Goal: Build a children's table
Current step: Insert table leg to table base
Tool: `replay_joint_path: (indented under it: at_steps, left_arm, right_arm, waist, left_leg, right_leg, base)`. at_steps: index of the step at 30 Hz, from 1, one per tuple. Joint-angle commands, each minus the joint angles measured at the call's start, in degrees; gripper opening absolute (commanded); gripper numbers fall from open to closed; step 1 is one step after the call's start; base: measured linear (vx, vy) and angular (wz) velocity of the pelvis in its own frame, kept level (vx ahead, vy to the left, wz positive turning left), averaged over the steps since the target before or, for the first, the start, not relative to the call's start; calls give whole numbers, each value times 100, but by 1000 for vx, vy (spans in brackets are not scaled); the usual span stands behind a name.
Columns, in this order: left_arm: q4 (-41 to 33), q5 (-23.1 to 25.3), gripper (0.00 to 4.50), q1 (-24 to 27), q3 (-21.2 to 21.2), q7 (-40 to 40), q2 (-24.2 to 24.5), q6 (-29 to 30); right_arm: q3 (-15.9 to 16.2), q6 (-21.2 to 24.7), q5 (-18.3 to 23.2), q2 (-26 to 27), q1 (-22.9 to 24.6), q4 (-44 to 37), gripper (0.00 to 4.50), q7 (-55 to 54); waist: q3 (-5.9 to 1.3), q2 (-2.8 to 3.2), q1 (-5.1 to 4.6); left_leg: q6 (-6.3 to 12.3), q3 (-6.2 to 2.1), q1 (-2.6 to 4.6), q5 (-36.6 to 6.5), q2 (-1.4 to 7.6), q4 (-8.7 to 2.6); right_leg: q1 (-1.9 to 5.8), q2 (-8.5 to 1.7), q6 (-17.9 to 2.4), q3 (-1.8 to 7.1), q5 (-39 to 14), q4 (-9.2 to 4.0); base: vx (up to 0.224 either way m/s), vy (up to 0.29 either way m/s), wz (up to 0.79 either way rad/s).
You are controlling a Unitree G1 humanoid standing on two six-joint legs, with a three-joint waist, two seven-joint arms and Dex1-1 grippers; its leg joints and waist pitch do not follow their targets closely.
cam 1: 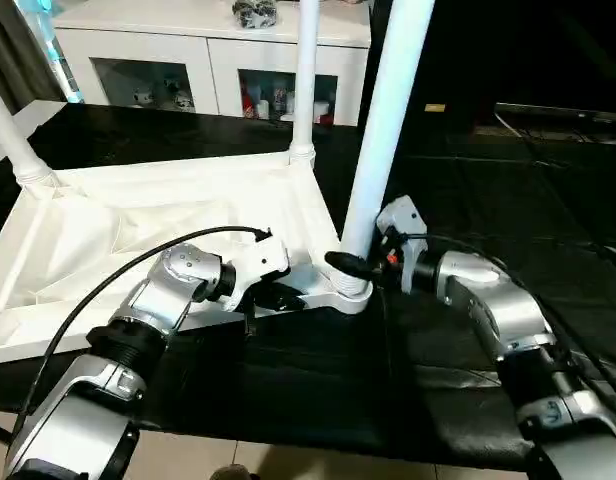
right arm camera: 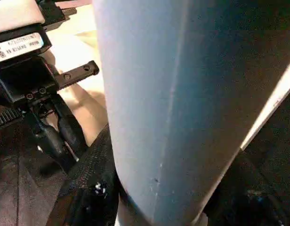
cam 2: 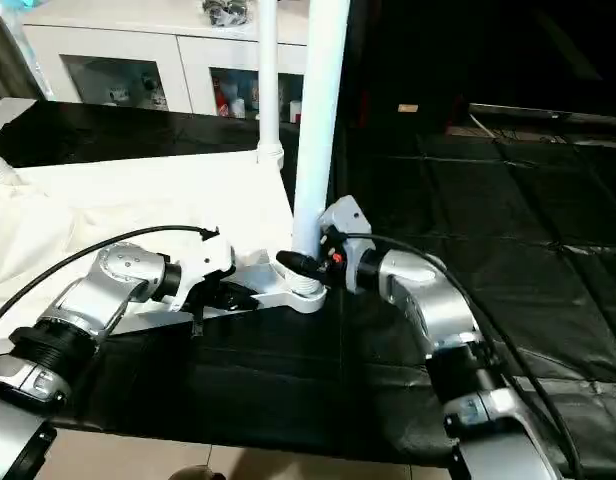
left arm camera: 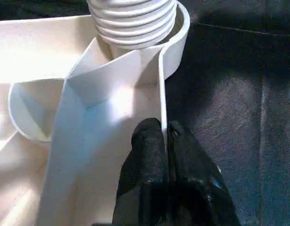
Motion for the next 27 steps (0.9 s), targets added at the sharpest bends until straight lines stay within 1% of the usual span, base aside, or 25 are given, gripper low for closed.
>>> replay_joint_path:
  at_steps: [1, 2, 3, 5, 6, 7, 9, 10, 11, 13, 14, 17, 18, 19, 22, 27]
  left_arm:
    - [-140, 26, 0, -96, -132, -126, -35, -103]
    - [-60, 87, 0, -126, -125, -26, -24, -146]
    - [-16, 117, 0, -143, -122, 20, -17, -169]
    - [-9, 131, 0, -139, -118, -14, 8, -204]
    - [-28, 111, 0, -131, -111, -47, 13, -195]
    - [-42, 96, 0, -127, -104, -68, 15, -185]
    - [-62, 82, 0, -129, -99, -88, 15, -176]
    - [-70, 77, 0, -131, -98, -96, 14, -172]
    - [-65, 79, 0, -142, -99, -116, 10, -181]
    - [-67, 78, 0, -145, -101, -136, 8, -184]
    - [-60, 75, 0, -151, -105, -154, 8, -193]
    - [-166, 16, 0, -122, -143, -335, 23, -172]
    - [-236, -10, 0, -103, -165, -431, 42, -149]
    - [-263, -19, 0, -96, -173, -463, 48, -138]
    - [-285, -20, 0, -97, -181, -497, 63, -132]
    - [-301, -19, 0, -102, -166, -505, 89, -123]
  right_arm:
    - [166, 267, -160, -103, 142, 291, 191, 50]
    - [157, 319, -101, -154, 183, 163, 191, 150]
    - [152, 348, -63, -179, 204, 92, 191, 206]
    - [179, 449, 26, -304, 315, -184, 191, 399]
    - [191, 478, 41, -343, 354, -269, 191, 442]
    - [196, 500, 50, -364, 373, -310, 191, 469]
    - [215, 524, 44, -411, 414, -386, 191, 519]
    - [224, 522, 28, -428, 425, -403, 191, 529]
    - [213, 497, -1, -436, 433, -398, 191, 508]
    - [196, 496, -2, -428, 432, -387, 191, 486]
    - [178, 507, -4, -417, 428, -383, 191, 469]
    - [117, 476, -14, -349, 391, -277, 191, 335]
    - [111, 468, -30, -318, 361, -219, 191, 274]
    - [115, 468, -37, -311, 350, -199, 191, 267]
    - [143, 495, -77, -317, 329, -157, 191, 270]
    - [176, 549, -105, -355, 356, -157, 191, 292]
  waist:
    - [-406, -13, 3]
    - [-404, -7, 2]
    - [-403, -14, 11]
    - [-405, -10, 25]
    - [-400, -22, 38]
    - [-399, -18, 42]
    - [-398, -16, 40]
    - [-402, -20, 39]
    - [-401, -9, 38]
    - [-405, -11, 37]
    - [-407, 0, 36]
    - [-408, 4, 30]
    - [-413, 21, 33]
    - [-411, 15, 27]
    - [-407, 25, 49]
    - [-401, 15, 62]
  left_leg:
    - [-3, -28, 116, -1293, 151, -416]
    - [-5, -29, 116, -1304, 151, -417]
    - [4, -25, 121, -1323, 148, -414]
    - [9, -29, 123, -1333, 153, -417]
    - [20, -25, 123, -1347, 151, -414]
    - [21, -31, 108, -1330, 152, -418]
    - [11, -33, 109, -1342, 147, -420]
    - [10, -33, 116, -1351, 150, -416]
    - [5, -33, 121, -1364, 149, -416]
    - [-1, -33, 117, -1355, 148, -414]
    - [-6, -38, 113, -1337, 150, -415]
    - [-16, -38, 113, -1345, 147, -417]
    - [-25, -41, 119, -1348, 149, -416]
    - [-28, -38, 118, -1350, 149, -418]
    - [-49, -29, 138, -1414, 155, -422]
    - [-72, -39, 134, -1489, 157, -431]
  right_leg:
    - [276, -471, -1111, 268, -1277, -399]
    - [274, -466, -1108, 268, -1290, -402]
    - [279, -456, -1088, 268, -1297, -407]
    - [279, -468, -1073, 268, -1334, -407]
    - [287, -467, -1047, 270, -1374, -421]
    - [291, -473, -1023, 270, -1408, -417]
    - [286, -468, -998, 267, -1483, -427]
    - [280, -473, -1006, 268, -1491, -429]
    - [271, -468, -1016, 266, -1512, -431]
    - [274, -469, -1024, 266, -1493, -429]
    - [276, -467, -1042, 265, -1436, -421]
    - [277, -465, -1080, 263, -1358, -417]
    - [275, -466, -1094, 261, -1338, -412]
    - [273, -463, -1098, 263, -1329, -417]
    - [260, -457, -1145, 265, -1302, -413]
    - [273, -474, -1090, 268, -1433, -421]
  base:
    - [0, 0, 0]
    - [0, 0, 0]
    - [0, 0, 0]
    - [0, 0, 0]
    - [0, 0, 0]
    - [0, 0, 0]
    - [0, 0, 0]
    - [0, 0, 0]
    - [0, 0, 0]
    - [0, 0, 0]
    - [0, 0, 0]
    - [0, 0, 0]
    - [0, 0, 0]
    - [0, 0, 0]
    - [0, 0, 0]
    - [0, 0, 0]
